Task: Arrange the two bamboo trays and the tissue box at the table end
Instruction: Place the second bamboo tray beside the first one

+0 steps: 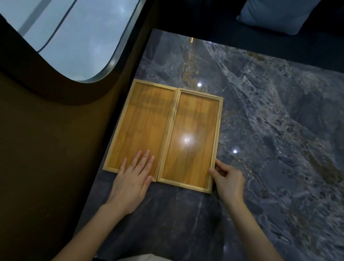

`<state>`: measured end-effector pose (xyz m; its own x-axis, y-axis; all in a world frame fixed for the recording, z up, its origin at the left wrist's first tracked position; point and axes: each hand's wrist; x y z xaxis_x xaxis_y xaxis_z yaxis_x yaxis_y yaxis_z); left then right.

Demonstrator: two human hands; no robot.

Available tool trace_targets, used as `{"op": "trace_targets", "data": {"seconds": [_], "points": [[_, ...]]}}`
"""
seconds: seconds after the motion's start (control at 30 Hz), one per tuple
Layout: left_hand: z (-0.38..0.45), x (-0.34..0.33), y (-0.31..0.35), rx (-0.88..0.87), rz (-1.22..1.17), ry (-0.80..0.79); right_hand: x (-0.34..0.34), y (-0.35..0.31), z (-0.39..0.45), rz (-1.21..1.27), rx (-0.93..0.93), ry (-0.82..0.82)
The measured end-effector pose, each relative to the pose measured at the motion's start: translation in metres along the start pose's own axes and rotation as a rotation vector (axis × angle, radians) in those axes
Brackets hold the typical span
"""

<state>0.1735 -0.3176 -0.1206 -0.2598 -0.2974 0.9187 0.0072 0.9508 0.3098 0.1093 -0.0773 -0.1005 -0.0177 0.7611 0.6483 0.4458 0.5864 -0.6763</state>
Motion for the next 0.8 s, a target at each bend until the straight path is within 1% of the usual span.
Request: {"op": "trace_targets", "data": {"seconds": [0.3,0.57,0.7,0.8], "points": [[0.001,0.0,0.002,0.008,-0.009,0.003,0.0,0.002,-0.002,0.012,0.006,-0.007],[-0.001,0.0,0.002,-0.045,0.033,-0.046,-0.001,0.001,-0.003,0.039,-0.008,0.009],[-0.001,0.003,0.007,-0.091,0.041,0.001,-0.002,0.002,-0.002,0.036,-0.012,0.014],[-0.001,0.007,0.012,-0.107,0.089,0.029,-0.002,0.003,-0.001,0.036,-0.011,0.013]]}}
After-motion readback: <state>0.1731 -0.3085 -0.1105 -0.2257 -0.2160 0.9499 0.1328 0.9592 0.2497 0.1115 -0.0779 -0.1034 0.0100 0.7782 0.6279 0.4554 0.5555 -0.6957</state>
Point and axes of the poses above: each hand's wrist, its own z-axis towards the middle knuckle, its own x-axis out of the back of the hand, y = z × x, and after that the axes turned 3 degrees about y, right-handed
